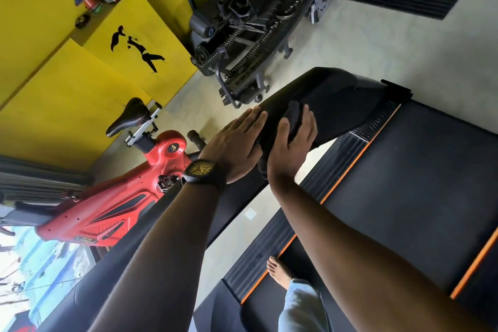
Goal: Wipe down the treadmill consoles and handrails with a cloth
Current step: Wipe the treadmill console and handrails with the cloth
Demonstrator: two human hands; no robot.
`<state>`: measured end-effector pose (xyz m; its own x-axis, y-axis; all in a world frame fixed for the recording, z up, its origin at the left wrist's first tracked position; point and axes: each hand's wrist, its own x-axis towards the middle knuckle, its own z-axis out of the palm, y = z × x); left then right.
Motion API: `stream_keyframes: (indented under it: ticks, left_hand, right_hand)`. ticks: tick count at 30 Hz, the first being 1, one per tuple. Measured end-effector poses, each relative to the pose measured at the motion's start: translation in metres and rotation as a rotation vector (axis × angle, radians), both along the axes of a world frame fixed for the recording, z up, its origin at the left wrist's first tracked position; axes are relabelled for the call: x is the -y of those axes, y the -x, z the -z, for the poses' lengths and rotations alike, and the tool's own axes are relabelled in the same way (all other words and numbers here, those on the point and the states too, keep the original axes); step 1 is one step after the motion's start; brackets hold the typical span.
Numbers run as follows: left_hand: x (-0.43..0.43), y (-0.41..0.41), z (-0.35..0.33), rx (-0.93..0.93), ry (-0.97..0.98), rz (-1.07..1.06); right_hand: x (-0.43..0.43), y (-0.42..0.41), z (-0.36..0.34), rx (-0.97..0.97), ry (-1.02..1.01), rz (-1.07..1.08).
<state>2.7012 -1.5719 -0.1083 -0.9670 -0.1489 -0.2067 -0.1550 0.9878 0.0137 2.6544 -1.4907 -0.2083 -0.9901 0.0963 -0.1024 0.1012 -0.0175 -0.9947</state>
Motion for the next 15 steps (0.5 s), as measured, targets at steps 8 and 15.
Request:
stream_keyframes:
  ticks: [8, 15]
  left_hand:
    - [0.002, -0.001, 0.003, 0.012, 0.004, 0.013]
    - [0.004, 0.0, 0.006, 0.011, 0.001, 0.018]
  right_hand:
    - [0.006, -0.021, 0.02, 0.316, 0.11, 0.029]
    - [0.007, -0.006, 0.049, 0.63, 0.159, 0.07]
